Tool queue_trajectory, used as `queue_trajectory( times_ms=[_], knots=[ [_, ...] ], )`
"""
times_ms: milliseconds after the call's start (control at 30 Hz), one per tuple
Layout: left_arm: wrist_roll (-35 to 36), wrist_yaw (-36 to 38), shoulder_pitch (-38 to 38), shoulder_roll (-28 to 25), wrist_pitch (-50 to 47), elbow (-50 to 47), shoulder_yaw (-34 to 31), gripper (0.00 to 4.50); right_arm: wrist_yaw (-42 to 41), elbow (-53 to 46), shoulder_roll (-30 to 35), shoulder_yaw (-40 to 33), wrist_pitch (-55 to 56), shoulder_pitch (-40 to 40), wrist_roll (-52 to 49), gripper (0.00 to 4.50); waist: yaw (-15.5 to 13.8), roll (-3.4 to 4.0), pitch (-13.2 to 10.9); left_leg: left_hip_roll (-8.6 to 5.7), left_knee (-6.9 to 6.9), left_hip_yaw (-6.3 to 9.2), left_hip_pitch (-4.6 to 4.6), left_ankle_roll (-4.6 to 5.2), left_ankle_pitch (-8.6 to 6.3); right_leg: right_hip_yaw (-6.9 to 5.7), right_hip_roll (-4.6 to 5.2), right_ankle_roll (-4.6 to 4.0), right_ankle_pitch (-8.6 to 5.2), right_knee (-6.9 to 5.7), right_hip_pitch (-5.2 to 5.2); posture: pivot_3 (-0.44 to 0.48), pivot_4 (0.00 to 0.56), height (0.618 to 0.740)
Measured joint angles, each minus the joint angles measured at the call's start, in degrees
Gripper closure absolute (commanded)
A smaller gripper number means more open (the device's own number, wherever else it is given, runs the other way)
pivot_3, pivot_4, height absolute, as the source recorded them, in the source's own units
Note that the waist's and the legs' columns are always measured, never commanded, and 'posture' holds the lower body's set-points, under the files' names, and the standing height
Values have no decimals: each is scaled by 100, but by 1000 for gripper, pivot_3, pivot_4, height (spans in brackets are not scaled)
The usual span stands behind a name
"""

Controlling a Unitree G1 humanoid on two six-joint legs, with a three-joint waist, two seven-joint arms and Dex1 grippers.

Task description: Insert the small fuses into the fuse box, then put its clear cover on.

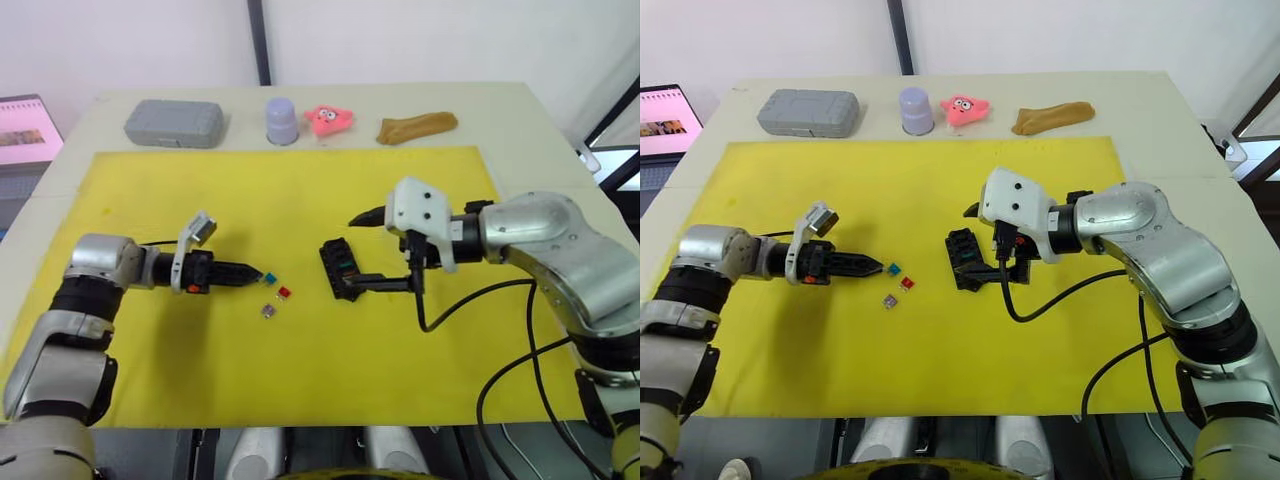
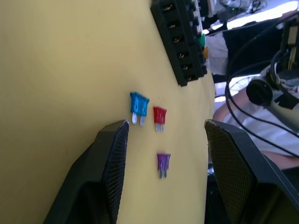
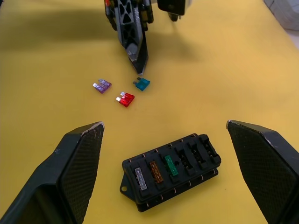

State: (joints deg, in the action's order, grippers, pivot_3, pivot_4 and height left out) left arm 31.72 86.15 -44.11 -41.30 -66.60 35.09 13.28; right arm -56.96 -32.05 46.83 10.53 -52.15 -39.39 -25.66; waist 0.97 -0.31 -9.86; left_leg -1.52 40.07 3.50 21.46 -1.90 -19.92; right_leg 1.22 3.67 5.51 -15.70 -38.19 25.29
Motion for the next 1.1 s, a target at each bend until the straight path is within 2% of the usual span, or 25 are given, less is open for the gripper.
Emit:
queue_trajectory(
  times_ms=[467,800,900,967,1100],
  knots=[
    [-632,496,-230,381,575,434,170,1771,348,-245,54,-30,-332,1,-287,0,-47,0,4,-11,3,3,-2,0,0,-1,12,0,0,2,-11,0,150,740],
    [-908,589,-357,668,874,640,173,1771,323,-244,232,-21,-287,1,-275,0,-108,-1,5,-17,4,6,-4,1,0,-1,16,1,0,5,-17,0,150,740],
    [-973,589,-360,720,978,663,163,2552,303,-240,276,-11,-232,1,-270,0,-148,-1,5,-17,5,6,-4,1,0,-2,16,1,0,6,-18,0,150,740],
    [-1034,582,-360,767,1027,693,166,3518,290,-220,293,-2,-209,1,-268,0,-151,-2,6,-19,5,5,-4,2,-1,-1,16,1,0,8,-18,0,150,740],
    [-1125,584,-355,786,1103,699,175,3518,259,-166,304,12,-194,1,-267,0,-147,-2,6,-17,5,5,-5,2,-1,-2,14,1,0,7,-17,0,150,740]
  ],
)
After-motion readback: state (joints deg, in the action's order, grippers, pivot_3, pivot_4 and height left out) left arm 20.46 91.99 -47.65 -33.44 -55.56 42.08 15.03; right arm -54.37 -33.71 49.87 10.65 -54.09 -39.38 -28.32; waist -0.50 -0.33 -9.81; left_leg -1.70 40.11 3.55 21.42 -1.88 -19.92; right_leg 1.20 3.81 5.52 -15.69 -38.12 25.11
